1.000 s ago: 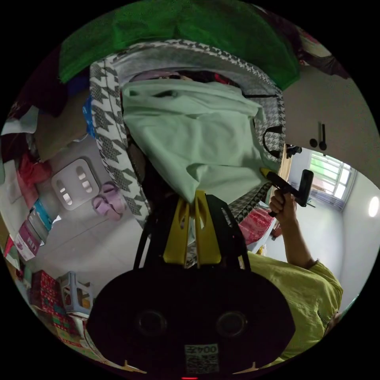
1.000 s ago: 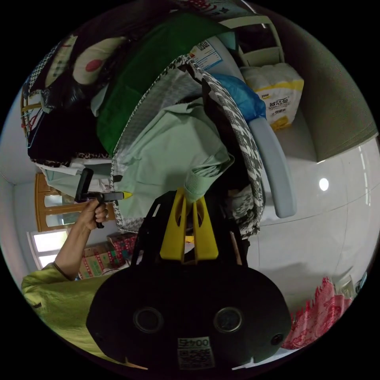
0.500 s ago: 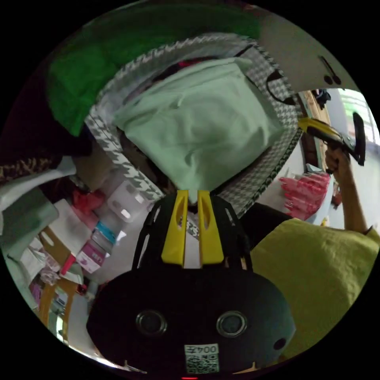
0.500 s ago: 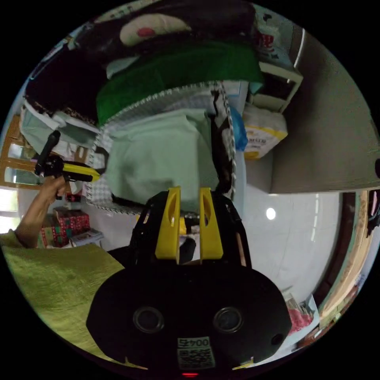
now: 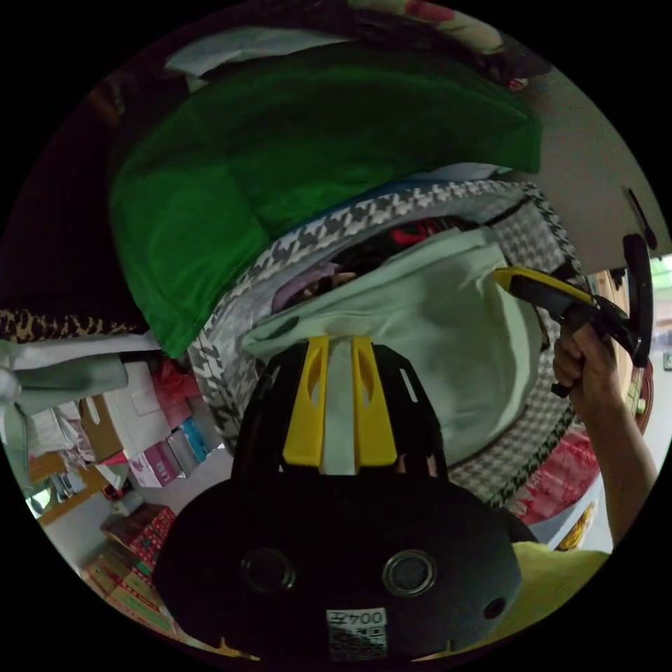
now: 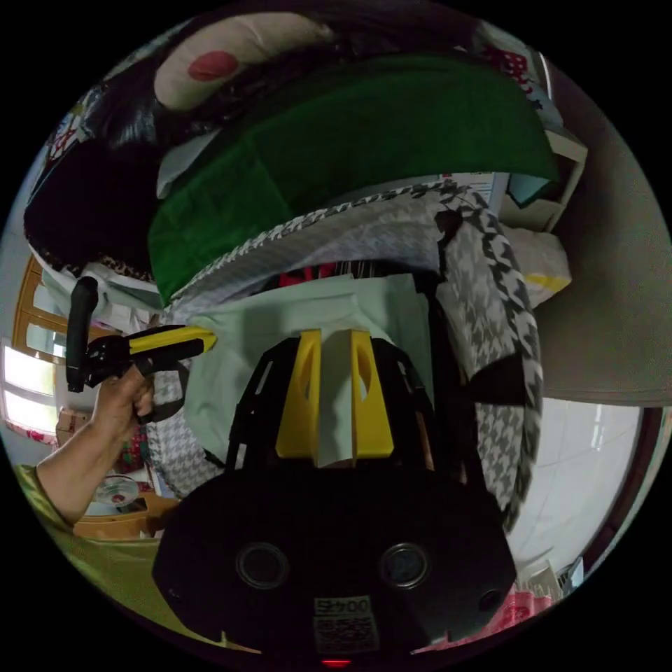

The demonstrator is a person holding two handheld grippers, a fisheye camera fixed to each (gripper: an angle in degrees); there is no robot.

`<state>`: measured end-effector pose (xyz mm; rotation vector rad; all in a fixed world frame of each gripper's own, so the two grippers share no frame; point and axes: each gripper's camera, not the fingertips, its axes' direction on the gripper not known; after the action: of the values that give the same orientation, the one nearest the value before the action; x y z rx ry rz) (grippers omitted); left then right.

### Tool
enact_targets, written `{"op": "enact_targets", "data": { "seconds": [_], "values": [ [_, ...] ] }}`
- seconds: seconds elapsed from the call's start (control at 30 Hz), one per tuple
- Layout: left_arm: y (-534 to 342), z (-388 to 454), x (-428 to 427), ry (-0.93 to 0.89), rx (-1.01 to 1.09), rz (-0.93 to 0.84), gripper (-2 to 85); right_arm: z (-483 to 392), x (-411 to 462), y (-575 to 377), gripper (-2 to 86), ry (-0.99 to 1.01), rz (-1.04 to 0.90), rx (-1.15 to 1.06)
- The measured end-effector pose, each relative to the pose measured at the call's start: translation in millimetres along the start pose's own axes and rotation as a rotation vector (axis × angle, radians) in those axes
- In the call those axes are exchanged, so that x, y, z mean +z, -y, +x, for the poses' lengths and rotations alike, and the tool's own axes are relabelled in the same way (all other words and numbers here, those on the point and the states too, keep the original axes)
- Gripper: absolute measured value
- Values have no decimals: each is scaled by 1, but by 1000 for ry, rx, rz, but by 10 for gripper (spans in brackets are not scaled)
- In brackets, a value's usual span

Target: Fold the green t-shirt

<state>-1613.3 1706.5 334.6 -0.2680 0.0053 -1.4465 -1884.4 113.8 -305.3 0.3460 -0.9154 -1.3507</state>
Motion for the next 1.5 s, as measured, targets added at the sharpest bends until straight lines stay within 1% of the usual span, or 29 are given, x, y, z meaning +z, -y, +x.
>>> {"op": "enact_targets", "data": {
  "seconds": [0.07,0.17,0.27,0.33,0.4,0.43,0.5,0.57,0.63,0.7,0.73,0.77,0.8,0.83,0.87,0.9,0.93,0.97,1.0,1.03,1.07,1.1,1.17,1.2,1.27,1.37,1.4,1.47,1.5],
  "values": [
    [-4,10,9,0,-16,-35,28,-3,3,-3,64,-22,-81,16],
    [-15,24,20,-83,-55,-94,18,-9,-19,-17,62,-4,-88,13],
    [-31,44,3,-111,-68,-77,12,-19,-66,-43,70,-7,-52,-3],
    [-48,62,-20,-88,-32,-11,9,-28,-109,-68,72,3,4,-16],
    [-85,88,-63,-84,9,147,5,-36,-164,-102,69,50,92,-5],
    [-97,95,-75,-95,16,193,5,-42,-204,-130,65,74,162,6],
    [-142,129,-120,-198,95,343,3,-50,-265,-180,54,98,269,35],
    [-175,169,-151,-254,236,413,3,-60,-343,-259,29,103,394,94],
    [-205,219,-175,-270,387,420,2,-64,-394,-325,8,75,461,164],
    [-244,294,-198,-322,585,406,2,-67,-440,-394,0,37,515,251],
    [-254,314,-202,-336,638,395,2,-68,-469,-443,-3,12,546,317],
    [-274,357,-209,-367,743,374,2,-69,-496,-496,-5,-21,579,396],
    [-296,401,-216,-403,850,355,2,-69,-509,-522,-5,-38,595,437],
    [-308,423,-219,-419,901,351,2,-71,-533,-576,-6,-72,624,520],
    [-333,466,-225,-450,994,345,2,-74,-555,-632,-6,-109,649,610],
    [-361,510,-231,-477,1090,334,2,-76,-565,-661,-7,-126,664,658],
    [-376,532,-233,-491,1135,322,2,-81,-584,-719,-7,-153,694,751],
    [-405,575,-237,-530,1218,291,2,-89,-602,-780,-7,-178,725,845],
    [-437,616,-242,-569,1289,268,2,-93,-610,-810,-7,-194,741,891],
    [-453,635,-244,-582,1318,265,2,-104,-627,-871,-7,-236,776,980],
    [-490,673,-250,-601,1380,275,2,-117,-644,-932,-7,-282,812,1064],
    [-529,710,-255,-603,1437,296,2,-124,-652,-962,-7,-304,830,1103],
    [-589,763,-259,-596,1504,314,2,-150,-682,-1080,-7,-384,882,1256],
    [-627,798,-259,-601,1529,295,2,-155,-689,-1107,-7,-397,884,1286],
    [-683,850,-256,-636,1544,232,2,-176,-719,-1209,-7,-457,879,1383],
    [-778,935,-256,-710,1587,147,2,-192,-753,-1313,-7,-499,847,1466],
    [-813,967,-258,-734,1619,124,2,-194,-760,-1331,-7,-507,836,1480],
    [-864,1014,-263,-722,1681,103,2,-198,-783,-1393,-7,-502,787,1534],
    [-895,1044,-267,-704,1725,103,2,-198,-788,-1407,-7,-497,780,1543]
  ]
}}
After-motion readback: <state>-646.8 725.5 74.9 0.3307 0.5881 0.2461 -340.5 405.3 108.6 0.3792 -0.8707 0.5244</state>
